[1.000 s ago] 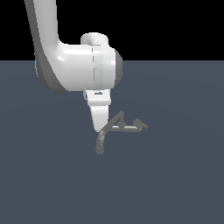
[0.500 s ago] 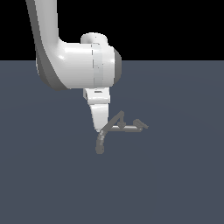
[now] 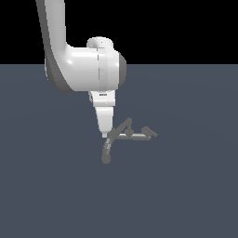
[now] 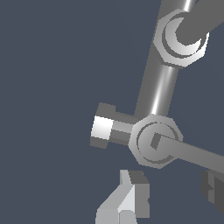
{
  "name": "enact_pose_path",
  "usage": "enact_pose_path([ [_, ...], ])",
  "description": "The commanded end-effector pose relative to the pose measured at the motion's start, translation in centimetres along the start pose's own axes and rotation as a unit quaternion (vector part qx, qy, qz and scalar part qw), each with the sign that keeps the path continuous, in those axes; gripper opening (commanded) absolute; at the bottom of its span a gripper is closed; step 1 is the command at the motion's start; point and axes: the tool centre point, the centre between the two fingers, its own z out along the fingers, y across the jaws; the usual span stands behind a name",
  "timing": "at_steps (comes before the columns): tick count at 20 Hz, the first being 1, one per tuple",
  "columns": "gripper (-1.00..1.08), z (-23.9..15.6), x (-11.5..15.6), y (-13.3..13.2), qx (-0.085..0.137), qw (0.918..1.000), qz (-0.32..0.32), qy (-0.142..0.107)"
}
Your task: Turn on the faucet by rotating a designated handle.
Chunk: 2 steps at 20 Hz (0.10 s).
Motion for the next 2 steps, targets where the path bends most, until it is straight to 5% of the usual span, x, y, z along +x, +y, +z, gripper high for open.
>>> enact_pose_path([
  [1, -1.0, -0.11, 6.63, -1.09, 0.015, 0.9987, 0.046, 0.014],
  [2, -1.0, -0.11, 6.63, -1.09, 0.015, 0.9987, 0.046, 0.014],
])
